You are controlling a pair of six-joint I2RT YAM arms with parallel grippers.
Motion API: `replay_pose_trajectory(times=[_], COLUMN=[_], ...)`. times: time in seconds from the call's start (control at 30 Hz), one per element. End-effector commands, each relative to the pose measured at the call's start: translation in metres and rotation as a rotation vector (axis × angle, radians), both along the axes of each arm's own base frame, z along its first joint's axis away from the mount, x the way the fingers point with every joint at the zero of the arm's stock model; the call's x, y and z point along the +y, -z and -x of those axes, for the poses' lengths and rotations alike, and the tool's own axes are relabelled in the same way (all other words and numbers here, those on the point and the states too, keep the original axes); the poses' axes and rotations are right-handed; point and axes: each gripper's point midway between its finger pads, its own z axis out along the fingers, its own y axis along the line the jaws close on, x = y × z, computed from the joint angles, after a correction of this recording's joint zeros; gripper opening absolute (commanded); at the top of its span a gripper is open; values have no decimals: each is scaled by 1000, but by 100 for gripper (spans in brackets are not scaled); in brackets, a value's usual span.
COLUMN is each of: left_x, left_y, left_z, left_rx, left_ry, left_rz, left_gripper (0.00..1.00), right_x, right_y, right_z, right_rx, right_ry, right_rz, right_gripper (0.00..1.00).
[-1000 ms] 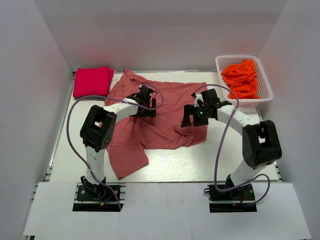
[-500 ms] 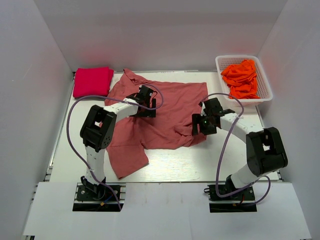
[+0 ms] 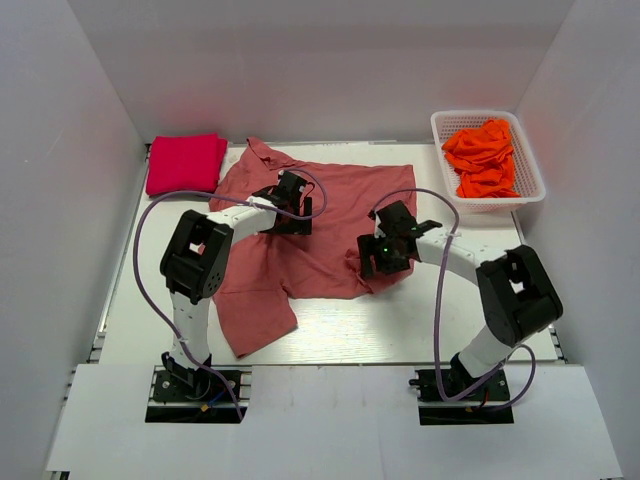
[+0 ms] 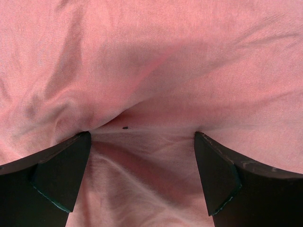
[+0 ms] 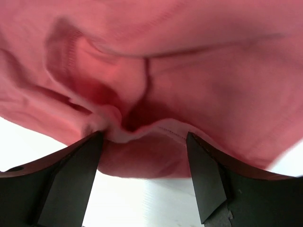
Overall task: Fold and stack the t-shirts
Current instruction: Flatten out the tshirt
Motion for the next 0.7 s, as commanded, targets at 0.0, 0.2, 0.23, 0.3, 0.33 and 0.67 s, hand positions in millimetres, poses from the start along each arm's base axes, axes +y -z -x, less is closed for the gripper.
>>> replay_pose_trajectory(times=[0.0,0.2,0.23,0.3,0.33,0.67], left_x=[17,17,15,15,15,17], left_y=[39,39,37,37,37,40], left_z=[31,31,28,28,28,28], left_rx=[158,158,150,150,150,164], left_ry=[-5,-5,-5,-5,-5,-9], left_rz=[-50,-50,-46,-46,-46,-62], left_gripper=[100,100,100,100,100,100], right_x=[11,-13,-12,-9,-4,28], right_y=[-12,-34,-42,-48,-42,-46], right_z=[-21,-34,-38,-43,-41,-47], right_rx=[-70,-197,-226,-248,-224,-203], right_ry=[30,30,9,-29,-59,-301], right_rz=[15,117,116,112,95,-101], right_gripper=[78,78,76,76,76,70])
